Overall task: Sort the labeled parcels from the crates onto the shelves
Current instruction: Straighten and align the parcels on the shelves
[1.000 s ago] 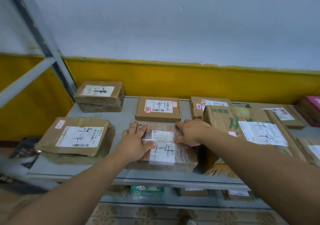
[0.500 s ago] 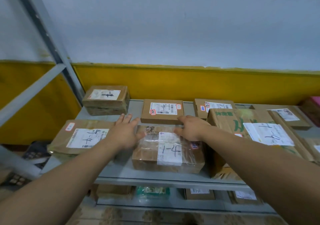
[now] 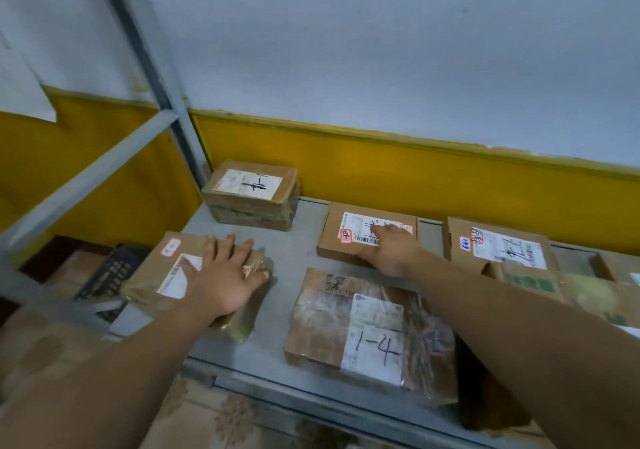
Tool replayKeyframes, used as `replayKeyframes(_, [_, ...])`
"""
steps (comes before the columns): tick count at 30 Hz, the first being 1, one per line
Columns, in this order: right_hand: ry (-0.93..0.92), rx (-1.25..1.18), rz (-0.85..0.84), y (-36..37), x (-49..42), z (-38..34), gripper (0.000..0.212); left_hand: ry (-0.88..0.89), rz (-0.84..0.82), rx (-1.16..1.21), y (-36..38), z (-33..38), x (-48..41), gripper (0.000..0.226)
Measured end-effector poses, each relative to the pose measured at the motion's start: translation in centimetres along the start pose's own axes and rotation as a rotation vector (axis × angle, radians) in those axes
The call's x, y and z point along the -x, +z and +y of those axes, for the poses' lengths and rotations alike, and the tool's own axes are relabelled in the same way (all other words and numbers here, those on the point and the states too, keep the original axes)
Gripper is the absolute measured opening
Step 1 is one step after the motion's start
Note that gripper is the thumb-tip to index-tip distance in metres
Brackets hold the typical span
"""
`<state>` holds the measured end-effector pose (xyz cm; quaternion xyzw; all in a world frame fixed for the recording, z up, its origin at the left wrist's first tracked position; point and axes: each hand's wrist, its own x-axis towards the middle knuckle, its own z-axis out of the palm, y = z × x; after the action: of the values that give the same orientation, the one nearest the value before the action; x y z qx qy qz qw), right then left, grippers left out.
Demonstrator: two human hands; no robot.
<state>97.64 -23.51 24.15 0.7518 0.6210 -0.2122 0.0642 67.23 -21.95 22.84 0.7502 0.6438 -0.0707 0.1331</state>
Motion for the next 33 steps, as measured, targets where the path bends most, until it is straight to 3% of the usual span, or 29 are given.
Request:
replayKeyframes(4, [-0.021,0.090,-0.058,0.8,-3.3,0.2,0.094,-0.006,0.041,-0.001,0.9,-0.2,-0.3,0.069])
replayKeyframes(21, [-0.012,0.125,-0.079,1.3,-5.7,-1.0,0.086,0.003,0.020,0.055,0.9,-0.4,-0.4,0.071])
replayKeyframes(27, [0.003,0.059,0.015,1.2,-3.8,-6.9,0.081,0.090,-0.040,0.103,-1.4,-2.2,-0.8,0.071])
replayKeyframes(33, [-0.055,-0.025,0.048,1.9,-0.1,-15.4,0.081,0.079,0.011,0.004,-3.7,-9.7,-3.3,0.075])
